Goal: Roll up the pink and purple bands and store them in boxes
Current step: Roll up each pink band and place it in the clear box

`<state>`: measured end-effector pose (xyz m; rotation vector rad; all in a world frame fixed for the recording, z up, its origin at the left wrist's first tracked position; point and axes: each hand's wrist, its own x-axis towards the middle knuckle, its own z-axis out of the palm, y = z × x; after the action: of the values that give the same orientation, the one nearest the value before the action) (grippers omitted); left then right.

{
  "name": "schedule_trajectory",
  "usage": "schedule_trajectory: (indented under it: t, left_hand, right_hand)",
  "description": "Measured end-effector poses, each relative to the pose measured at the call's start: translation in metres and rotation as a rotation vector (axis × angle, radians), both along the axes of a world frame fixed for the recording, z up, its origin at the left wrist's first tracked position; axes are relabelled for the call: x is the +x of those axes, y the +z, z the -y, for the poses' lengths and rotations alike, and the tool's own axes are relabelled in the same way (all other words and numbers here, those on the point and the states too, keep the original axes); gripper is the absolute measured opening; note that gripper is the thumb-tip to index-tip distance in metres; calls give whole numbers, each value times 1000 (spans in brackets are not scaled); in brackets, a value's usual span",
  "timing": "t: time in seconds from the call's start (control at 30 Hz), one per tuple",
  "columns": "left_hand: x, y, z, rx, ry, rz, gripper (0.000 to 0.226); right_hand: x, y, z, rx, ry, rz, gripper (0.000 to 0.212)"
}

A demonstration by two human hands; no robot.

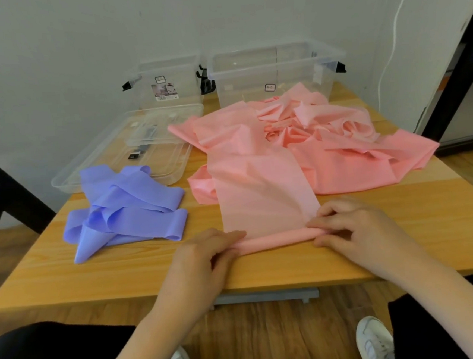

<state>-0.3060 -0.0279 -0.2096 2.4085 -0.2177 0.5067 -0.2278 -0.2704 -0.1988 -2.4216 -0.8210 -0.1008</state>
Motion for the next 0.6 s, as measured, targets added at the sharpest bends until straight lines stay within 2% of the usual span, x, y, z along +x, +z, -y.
schedule_trajectory:
  t: [0.17,0.23,0.33,0.43,0.5,0.6]
  left_hand:
    - [1,-3,1,-6,47,27,14]
    - [2,-6,1,47,20,0,22]
    - [4,-6,2,55,25,-16,24]
    - [3,-1,4,-60,-15,-3,23]
    - [1,2,6,-108,-34,-6,30]
    - [1,2,6,-102,-30,-19,35]
  right_hand:
    - [-3,-1,-5,183,-158,26,16]
    - [-3,-1,-7,214,-192,3,14]
    - [-1,-6,-10,133,-173,44,15]
    - [0,-10,-7,36,-86,122,16]
    - [0,-10,-5,-21,-23,130,23]
    - [-2,-8,-4,4,-7,134,24]
